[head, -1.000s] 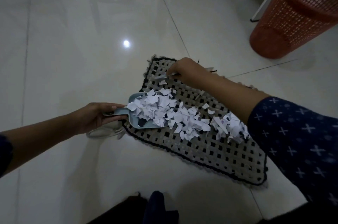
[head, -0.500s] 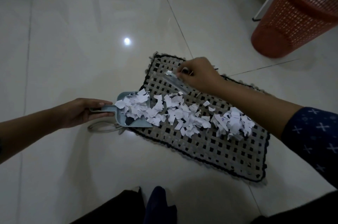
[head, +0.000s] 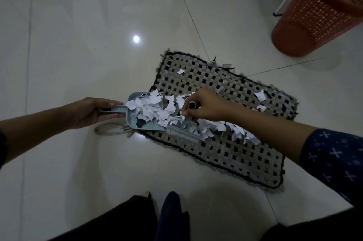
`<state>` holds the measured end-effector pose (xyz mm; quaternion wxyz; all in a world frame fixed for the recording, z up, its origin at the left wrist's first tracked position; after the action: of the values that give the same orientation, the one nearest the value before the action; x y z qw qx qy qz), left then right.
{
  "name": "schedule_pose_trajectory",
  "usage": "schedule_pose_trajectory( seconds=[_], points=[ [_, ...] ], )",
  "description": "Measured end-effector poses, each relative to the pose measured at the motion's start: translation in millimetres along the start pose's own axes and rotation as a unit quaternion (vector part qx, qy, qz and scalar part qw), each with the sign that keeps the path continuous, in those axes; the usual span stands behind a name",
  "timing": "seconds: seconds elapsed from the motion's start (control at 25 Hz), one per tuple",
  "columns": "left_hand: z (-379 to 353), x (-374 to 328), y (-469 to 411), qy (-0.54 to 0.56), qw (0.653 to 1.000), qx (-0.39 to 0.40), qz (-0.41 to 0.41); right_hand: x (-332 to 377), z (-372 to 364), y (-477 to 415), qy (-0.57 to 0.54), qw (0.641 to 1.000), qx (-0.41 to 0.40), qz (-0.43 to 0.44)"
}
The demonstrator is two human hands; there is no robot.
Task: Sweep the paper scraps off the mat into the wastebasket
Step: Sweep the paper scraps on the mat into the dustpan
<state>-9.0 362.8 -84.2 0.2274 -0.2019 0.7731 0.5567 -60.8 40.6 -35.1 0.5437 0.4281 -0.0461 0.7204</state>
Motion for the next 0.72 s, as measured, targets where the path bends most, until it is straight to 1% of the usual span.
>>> schedule_pose_trajectory(
  seconds=[0.08, 0.2, 0.28, 0.4, 0.52, 0.6, 0.72],
  points=[
    [-1, -1, -3, 0.004, 1.0, 0.0, -0.003, -6, 7, -2, 0.013, 0.999, -0.04, -0.008],
    [0, -3, -5, 0.002, 1.0, 0.0, -0.01, -19, 24, -4, 0.005, 0.994, -0.102, -0.047],
    [0, -4, -6, -0.003, 1.0, 0.002, -0.012, -25, 31, -3, -0.017, 0.991, -0.118, -0.066],
    [2, -4, -7, -0.011, 1.0, 0.003, -0.018, -21, 40, -3, -0.069, 0.986, -0.135, -0.069],
    [4, -5, -9, -0.021, 1.0, 0.012, -0.017, -19, 61, 2, -0.116, 0.972, -0.18, -0.092],
    [4, -4, -8, -0.023, 0.999, 0.01, -0.02, -25, 74, 13, -0.093, 0.958, -0.241, -0.125],
    [2, -3, -8, -0.024, 0.999, 0.011, -0.021, -48, 72, 39, -0.01, 0.924, -0.332, -0.189]
  ],
)
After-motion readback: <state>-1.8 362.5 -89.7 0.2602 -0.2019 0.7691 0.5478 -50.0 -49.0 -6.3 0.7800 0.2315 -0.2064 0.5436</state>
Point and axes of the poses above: each hand's wrist, its own y-axis away from the middle knuckle, its own z-axis out of the back of the hand, x = y × z, the point moved 1 cm from there along -y, towards the middle knuckle, and after that the axes turned 8 degrees about y, right-handed, at the moved point
